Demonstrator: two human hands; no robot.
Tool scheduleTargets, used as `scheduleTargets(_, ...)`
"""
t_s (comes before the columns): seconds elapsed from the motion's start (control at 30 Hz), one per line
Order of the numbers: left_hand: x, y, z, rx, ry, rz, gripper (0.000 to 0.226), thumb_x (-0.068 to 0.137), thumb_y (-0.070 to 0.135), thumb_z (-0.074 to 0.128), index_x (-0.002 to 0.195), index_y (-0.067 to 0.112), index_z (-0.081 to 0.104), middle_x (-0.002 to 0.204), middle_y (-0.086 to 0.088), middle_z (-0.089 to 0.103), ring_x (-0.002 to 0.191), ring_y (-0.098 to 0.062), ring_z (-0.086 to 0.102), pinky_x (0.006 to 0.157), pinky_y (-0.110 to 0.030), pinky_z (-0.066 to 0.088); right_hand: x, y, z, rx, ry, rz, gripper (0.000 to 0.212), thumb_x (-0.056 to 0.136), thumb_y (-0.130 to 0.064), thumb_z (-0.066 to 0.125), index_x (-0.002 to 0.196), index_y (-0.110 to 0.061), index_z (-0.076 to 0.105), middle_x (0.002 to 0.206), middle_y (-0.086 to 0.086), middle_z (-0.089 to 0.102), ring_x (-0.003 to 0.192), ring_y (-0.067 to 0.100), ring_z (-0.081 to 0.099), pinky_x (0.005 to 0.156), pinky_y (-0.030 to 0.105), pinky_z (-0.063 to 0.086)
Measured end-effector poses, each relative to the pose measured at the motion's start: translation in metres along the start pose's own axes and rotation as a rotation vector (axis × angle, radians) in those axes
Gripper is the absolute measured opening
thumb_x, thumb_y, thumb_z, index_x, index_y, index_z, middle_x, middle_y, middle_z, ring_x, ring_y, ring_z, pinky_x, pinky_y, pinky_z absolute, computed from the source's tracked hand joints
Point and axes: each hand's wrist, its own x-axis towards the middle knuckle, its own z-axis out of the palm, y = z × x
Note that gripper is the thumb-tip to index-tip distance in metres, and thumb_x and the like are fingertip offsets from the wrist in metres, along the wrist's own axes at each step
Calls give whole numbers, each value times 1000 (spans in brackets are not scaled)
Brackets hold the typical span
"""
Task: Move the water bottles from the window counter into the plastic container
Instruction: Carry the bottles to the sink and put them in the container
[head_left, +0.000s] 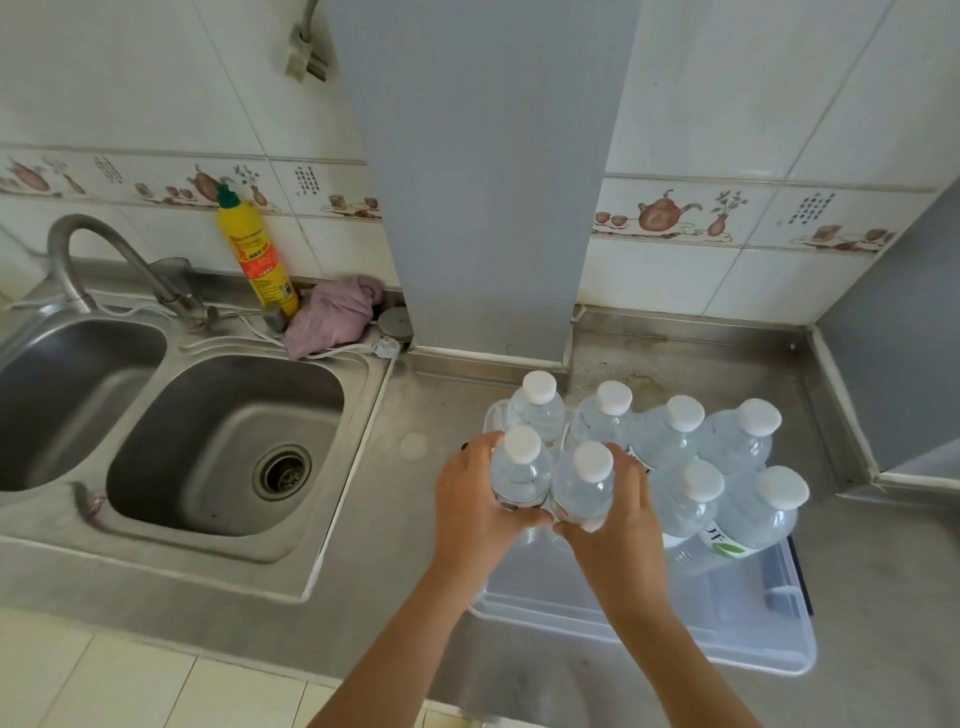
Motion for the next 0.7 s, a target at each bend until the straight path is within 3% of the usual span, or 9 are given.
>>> scheduleTargets(0.13,3,0,-3,45,6,87,92,37,35,99,118,11,61,109,7,63,103,-23,57,92,-34,39,-5,8,5,-61,7,-51,96,51,0,90,128,-19,35,129,3,45,113,17,46,81,27,49)
scheduleTargets(0.3,6,-6,-7,283,-8,256,102,37,59,90,122,17,51,114,0,68,105,-25,64,99,-44,45,-9,3,2,-157,29,-110,112,56,-2,90,145,-11,22,144,10,28,118,28,49,76,28,54)
scheduleTargets(0.4,3,0,-7,345,0,357,112,38,49,95,131,21,38,121,-1,65,110,-24,65,99,-42,46,-10,4,-2,-231,50,-230,112,59,0,87,146,-12,18,148,20,26,131,37,41,88,28,47)
scheduleTargets(0.5,-1,1,-7,326,-34,399,121,41,40,98,140,22,32,131,-2,61,118,-22,61,98,-39,46,-11,7,-4,-294,17,-297,118,57,11,84,147,-18,15,150,23,22,134,42,36,81,30,53)
scheduleTargets(0.6,-3,-3,-8,312,-67,422,120,37,29,101,136,21,33,127,-5,61,117,-24,62,98,-35,45,-14,11,-2,-367,-55,-336,126,53,24,74,151,-24,10,152,23,18,138,42,26,71,29,57)
scheduleTargets(0.7,-1,-6,-6,256,-93,396,111,38,21,101,128,21,36,123,-10,62,109,-30,65,91,-35,50,-11,14,-1,-380,-104,-337,134,48,26,74,151,-28,8,151,22,19,137,41,27,76,30,56)
